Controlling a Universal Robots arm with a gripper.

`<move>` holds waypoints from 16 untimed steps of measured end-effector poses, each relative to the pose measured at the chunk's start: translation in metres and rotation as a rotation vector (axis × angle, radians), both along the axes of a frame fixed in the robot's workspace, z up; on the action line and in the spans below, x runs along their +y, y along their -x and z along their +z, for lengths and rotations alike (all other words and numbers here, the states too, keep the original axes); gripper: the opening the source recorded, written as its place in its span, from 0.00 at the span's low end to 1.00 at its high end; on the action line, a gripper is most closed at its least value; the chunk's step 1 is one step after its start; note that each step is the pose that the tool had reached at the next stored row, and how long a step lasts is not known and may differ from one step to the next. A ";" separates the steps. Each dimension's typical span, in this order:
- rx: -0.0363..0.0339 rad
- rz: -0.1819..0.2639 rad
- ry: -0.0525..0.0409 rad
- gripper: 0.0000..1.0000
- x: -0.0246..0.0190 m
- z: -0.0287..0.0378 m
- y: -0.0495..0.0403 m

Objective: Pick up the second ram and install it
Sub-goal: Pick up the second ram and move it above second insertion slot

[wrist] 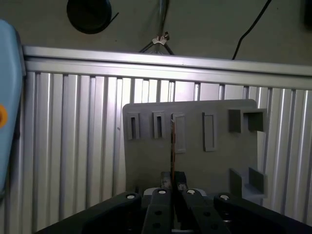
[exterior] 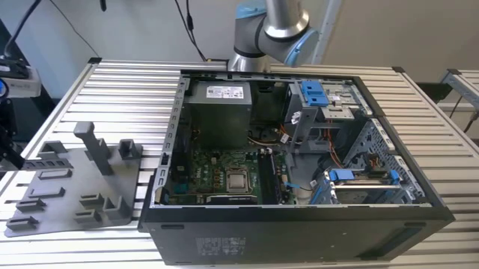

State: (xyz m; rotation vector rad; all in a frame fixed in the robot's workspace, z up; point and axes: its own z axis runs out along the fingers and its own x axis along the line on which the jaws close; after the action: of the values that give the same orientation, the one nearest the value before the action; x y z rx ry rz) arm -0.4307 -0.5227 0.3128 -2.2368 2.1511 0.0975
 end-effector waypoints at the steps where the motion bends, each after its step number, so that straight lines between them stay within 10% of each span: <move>1: 0.0000 0.000 0.0000 0.15 0.0000 0.0004 0.0000; 16: 0.0001 0.000 0.0001 0.15 0.0000 0.0096 0.0000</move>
State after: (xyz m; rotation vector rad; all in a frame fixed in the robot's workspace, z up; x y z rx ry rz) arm -0.4307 -0.5227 0.3224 -2.2368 2.1512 0.0975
